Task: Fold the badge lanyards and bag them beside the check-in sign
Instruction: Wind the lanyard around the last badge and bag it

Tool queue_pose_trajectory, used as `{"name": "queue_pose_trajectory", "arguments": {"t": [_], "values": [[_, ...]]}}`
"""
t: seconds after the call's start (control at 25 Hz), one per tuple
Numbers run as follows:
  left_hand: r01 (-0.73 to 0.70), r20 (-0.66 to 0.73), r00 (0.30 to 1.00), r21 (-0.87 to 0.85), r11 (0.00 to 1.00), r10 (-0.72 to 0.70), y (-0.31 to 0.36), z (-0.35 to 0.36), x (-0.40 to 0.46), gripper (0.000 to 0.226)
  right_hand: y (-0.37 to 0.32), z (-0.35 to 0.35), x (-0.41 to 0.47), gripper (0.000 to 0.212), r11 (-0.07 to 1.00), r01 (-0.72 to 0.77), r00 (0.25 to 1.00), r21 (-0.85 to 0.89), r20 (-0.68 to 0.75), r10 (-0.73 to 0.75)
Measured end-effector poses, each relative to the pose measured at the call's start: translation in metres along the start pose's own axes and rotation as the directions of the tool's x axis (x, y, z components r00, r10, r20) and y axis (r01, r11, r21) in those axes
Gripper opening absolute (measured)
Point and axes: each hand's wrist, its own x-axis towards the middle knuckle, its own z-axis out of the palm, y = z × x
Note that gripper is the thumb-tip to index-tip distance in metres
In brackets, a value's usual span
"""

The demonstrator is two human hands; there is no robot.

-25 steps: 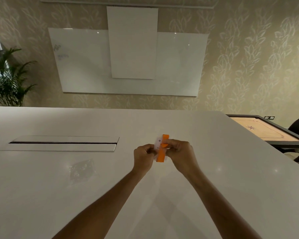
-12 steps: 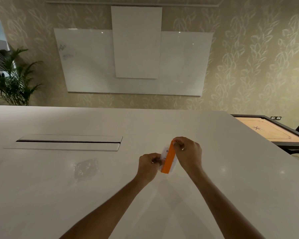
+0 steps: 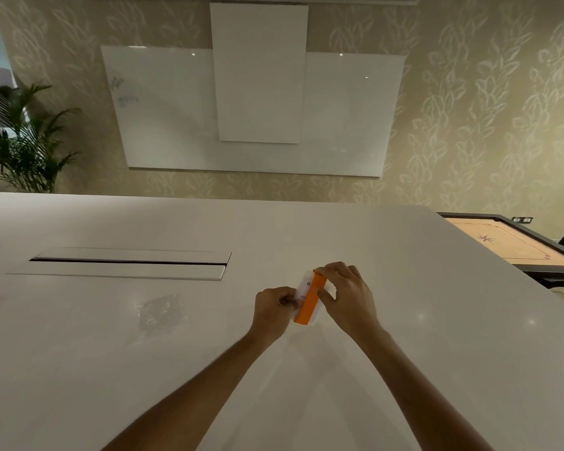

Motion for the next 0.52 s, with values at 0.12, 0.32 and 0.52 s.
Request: {"name": "queue_pose_trajectory", "arguments": {"t": [0.12, 0.32, 0.52], "values": [[-0.038, 0.024, 0.999, -0.001, 0.999, 0.039, -0.005, -0.004, 0.001, 0.01, 0.002, 0.003, 0.003, 0.028, 1.0, -0.018, 0.999, 0.014, 0.044, 0.018], [-0.082, 0.11, 0.991, 0.074, 0.994, 0.073, -0.008, -0.02, 0.006, 0.009, 0.003, 0.009, 0.007, 0.02, 0.988, -0.104, 0.989, 0.117, 0.119, 0.09], [0.068, 0.137, 0.987, 0.112, 0.991, -0.083, -0.01, -0.064, 0.031, 0.015, 0.001, 0.02, 0.003, 0.017, 0.974, -0.157, 0.98, 0.165, 0.149, 0.133]]}}
